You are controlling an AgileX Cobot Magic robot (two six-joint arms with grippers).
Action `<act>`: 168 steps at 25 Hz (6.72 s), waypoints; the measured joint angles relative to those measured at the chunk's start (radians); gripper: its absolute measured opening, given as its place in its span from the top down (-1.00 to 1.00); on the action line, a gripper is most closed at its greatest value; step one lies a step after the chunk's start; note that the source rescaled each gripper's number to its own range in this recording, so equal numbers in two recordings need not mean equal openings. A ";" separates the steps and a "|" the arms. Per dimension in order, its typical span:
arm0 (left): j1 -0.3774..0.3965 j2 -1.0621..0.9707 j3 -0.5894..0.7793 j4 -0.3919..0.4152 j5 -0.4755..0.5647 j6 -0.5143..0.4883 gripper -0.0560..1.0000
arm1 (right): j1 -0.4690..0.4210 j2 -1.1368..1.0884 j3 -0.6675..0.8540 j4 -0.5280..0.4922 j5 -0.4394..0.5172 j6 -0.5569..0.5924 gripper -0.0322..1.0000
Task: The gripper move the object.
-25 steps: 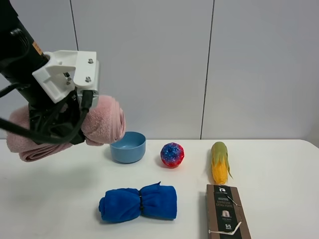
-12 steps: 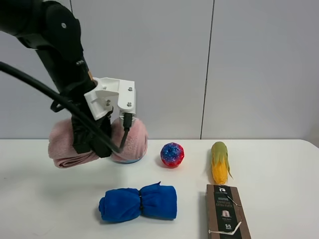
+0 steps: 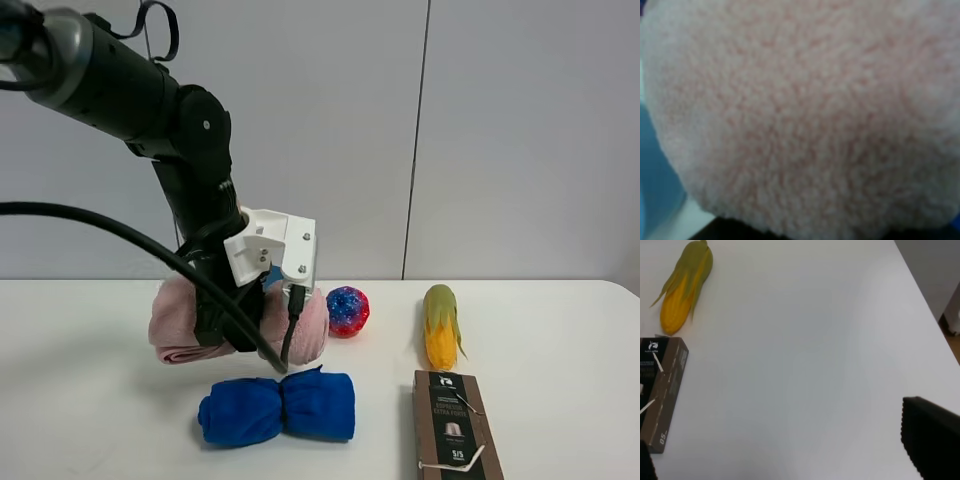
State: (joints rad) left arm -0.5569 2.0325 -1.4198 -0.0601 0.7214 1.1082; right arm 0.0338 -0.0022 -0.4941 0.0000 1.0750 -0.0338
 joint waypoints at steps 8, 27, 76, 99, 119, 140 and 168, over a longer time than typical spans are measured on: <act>0.000 0.049 0.000 0.000 -0.040 0.020 0.89 | 0.000 0.000 0.000 0.000 0.000 0.000 -1.00; 0.009 0.080 -0.116 -0.069 -0.040 0.024 0.89 | 0.000 0.000 0.000 0.000 0.000 0.000 -1.00; 0.009 0.069 -0.116 -0.127 -0.035 -0.121 -0.98 | 0.000 0.000 0.000 0.000 0.000 0.000 -1.00; 0.316 -0.473 -0.113 0.403 0.196 -1.323 -0.98 | 0.000 0.000 0.000 0.000 0.000 0.000 -1.00; 0.767 -1.391 0.523 0.269 0.077 -1.203 -0.98 | 0.000 0.000 0.000 0.000 0.000 0.000 -1.00; 0.767 -2.038 0.896 0.016 0.318 -1.122 -0.99 | 0.000 0.000 0.000 0.000 0.000 0.000 -1.00; 0.767 -2.038 0.913 0.044 0.335 -1.099 -0.99 | 0.000 0.000 0.000 0.000 0.000 0.000 -1.00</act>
State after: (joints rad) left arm 0.2100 -0.0060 -0.5072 -0.0156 1.0561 0.0095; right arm 0.0338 -0.0022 -0.4941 0.0000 1.0750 -0.0338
